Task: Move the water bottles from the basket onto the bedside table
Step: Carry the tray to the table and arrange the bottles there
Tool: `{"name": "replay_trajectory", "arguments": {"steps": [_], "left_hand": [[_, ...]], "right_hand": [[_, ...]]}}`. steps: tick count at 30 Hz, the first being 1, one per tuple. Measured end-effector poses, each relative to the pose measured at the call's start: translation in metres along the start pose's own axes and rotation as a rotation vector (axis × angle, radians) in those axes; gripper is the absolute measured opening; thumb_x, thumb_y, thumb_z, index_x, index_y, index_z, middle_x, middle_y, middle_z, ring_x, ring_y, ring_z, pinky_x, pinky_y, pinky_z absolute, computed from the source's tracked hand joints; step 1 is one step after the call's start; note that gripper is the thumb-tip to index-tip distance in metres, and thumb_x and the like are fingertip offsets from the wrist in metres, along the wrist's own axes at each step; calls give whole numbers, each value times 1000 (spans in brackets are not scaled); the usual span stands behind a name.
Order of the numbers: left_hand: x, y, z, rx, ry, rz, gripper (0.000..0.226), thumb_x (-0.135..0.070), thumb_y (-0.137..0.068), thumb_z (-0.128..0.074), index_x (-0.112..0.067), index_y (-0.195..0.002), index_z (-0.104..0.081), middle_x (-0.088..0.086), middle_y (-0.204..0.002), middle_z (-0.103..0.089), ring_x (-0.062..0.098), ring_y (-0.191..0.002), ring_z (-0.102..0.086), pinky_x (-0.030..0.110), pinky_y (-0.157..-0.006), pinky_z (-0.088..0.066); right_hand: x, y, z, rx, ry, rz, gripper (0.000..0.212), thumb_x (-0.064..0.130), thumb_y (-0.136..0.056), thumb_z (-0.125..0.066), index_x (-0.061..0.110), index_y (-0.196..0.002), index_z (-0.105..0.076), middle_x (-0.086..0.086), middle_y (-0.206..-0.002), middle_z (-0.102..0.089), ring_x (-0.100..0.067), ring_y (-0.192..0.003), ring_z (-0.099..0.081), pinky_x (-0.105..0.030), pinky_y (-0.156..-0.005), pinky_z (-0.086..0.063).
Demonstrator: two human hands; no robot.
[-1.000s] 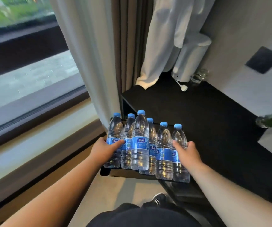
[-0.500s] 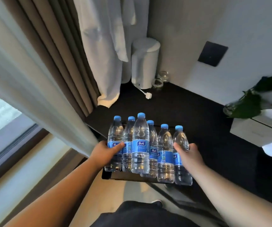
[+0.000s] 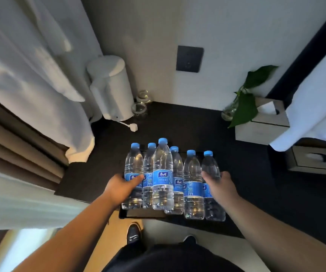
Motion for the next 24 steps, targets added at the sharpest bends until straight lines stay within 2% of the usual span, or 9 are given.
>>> {"name": "replay_trajectory", "arguments": {"steps": [5, 8, 11, 14, 16, 20, 22, 24], "left_hand": [[-17, -24, 2, 71, -168, -82, 47, -63, -80, -77, -18, -91, -76, -9, -71, -78, 5, -63, -74, 23, -55, -54], [-24, -36, 1, 136, -344, -150, 55, -71, -85, -65, -17, -90, -75, -4, -75, -78, 8, -66, -75, 32, -65, -60], [-28, -45, 1, 114, -535, -168, 67, -78, -85, -54, -14, -80, -72, -3, -64, -74, 6, -55, -70, 26, -54, -53], [-35, -50, 0, 66, -660, -167, 74, -82, -82, -50, -11, -72, -69, -3, -53, -68, 6, -49, -66, 24, -49, -44], [-38, -53, -1, 51, -716, -172, 74, -85, -78, -49, -13, -77, -65, -3, -63, -68, 11, -59, -66, 26, -56, -46], [-48, -54, 0, 29, -782, -240, 66, -82, -76, -53, -21, -101, -58, -1, -85, -66, 19, -78, -64, 31, -69, -49], [-46, -56, 0, 60, -756, -238, 67, -80, -78, -55, -22, -111, -60, 1, -96, -71, 22, -87, -68, 33, -76, -54], [-43, -56, -1, 56, -742, -219, 68, -78, -81, -55, -21, -119, -56, 3, -108, -71, 25, -98, -68, 34, -82, -55]], "right_hand": [[-10, 9, 2, -68, -13, -55, 54, 58, -87, -73, 18, -112, -47, 0, -92, -66, -16, -76, -66, -29, -54, -42], [-8, 9, -2, -86, -17, -68, 53, 56, -86, -75, 18, -114, -50, 4, -90, -66, -12, -75, -65, -26, -53, -42], [-8, 7, -4, -74, -20, -59, 53, 55, -85, -77, 16, -115, -59, 3, -95, -70, -11, -81, -67, -26, -58, -44], [-12, 9, -2, -77, -17, -81, 53, 56, -84, -77, 19, -116, -59, 6, -96, -68, -9, -81, -65, -24, -57, -42], [-15, 9, -2, -73, 11, -92, 51, 57, -84, -76, 20, -115, -61, 4, -99, -69, -11, -83, -66, -26, -58, -44], [-17, 7, 5, -129, 92, -37, 34, 50, -85, -78, 20, -97, -69, -7, -99, -70, -18, -82, -69, -32, -67, -55], [-17, 6, 7, -106, 77, -33, 31, 50, -86, -77, 21, -95, -69, -7, -97, -72, -17, -78, -71, -31, -63, -58], [-20, 2, 7, -73, 92, -45, 34, 51, -86, -76, 20, -98, -68, -7, -100, -70, -20, -84, -71, -37, -70, -60]]}}
Point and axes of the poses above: each hand's wrist, its own y-axis away from the middle knuckle, its own z-axis out of the back of the hand, x = y × z, the point moved 6 cm from there along -y, towards the middle knuckle
